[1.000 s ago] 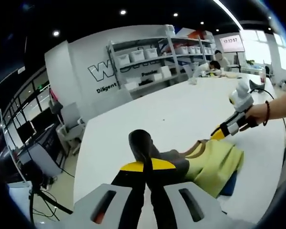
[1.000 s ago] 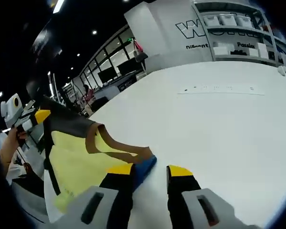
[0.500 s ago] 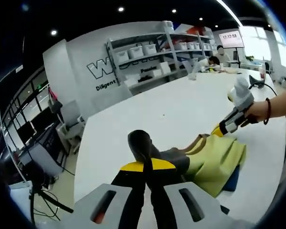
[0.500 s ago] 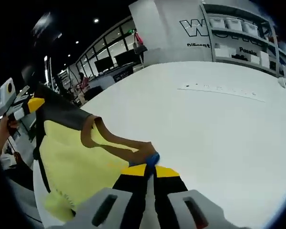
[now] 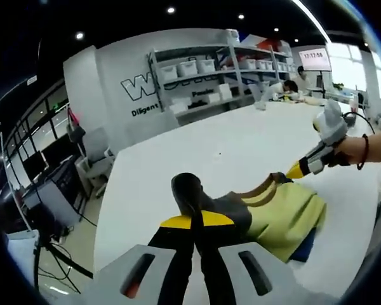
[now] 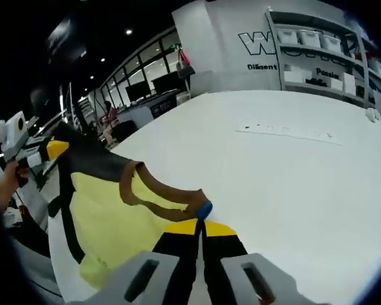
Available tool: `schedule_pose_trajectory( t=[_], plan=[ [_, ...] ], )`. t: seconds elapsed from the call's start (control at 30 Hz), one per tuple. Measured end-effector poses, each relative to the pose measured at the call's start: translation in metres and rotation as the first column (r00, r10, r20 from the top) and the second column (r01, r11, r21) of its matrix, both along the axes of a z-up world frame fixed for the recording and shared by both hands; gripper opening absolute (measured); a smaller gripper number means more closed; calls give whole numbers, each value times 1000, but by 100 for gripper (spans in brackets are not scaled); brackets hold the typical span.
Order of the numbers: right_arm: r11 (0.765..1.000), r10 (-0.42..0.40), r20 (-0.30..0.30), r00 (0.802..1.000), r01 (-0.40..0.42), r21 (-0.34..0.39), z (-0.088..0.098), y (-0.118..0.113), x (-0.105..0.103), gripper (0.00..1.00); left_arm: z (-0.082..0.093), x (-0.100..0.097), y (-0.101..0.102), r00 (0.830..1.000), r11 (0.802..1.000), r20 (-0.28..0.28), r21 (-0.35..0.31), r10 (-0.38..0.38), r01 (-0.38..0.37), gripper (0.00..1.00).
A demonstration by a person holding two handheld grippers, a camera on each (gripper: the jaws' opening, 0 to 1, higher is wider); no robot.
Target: Fold the garment on the visible template until the final outline fits inside the template.
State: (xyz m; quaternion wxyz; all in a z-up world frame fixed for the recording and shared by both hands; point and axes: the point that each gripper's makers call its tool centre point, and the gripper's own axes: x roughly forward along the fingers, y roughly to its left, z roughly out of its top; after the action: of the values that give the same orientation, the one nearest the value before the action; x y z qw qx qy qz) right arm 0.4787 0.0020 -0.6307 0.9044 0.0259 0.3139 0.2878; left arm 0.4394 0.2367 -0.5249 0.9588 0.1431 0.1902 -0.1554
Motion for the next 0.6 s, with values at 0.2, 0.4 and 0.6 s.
schedule_pose_trajectory(
  t=[0.2, 0.4, 0.6],
  plan=[
    [997, 5, 98, 995, 2, -74, 31, -10, -14, 0, 7, -7, 2, 1000, 1000, 16, 0, 6, -6, 1],
    [997, -16, 188, 982, 29, -69, 68, -19, -24, 0, 21, -12, 3, 999, 1000, 46, -24, 6, -5, 1],
    [996, -71, 297, 952, 83, -28, 117, -29, -25, 0, 44, -18, -5, 996, 996, 86, -88, -7, 15, 1]
  ],
)
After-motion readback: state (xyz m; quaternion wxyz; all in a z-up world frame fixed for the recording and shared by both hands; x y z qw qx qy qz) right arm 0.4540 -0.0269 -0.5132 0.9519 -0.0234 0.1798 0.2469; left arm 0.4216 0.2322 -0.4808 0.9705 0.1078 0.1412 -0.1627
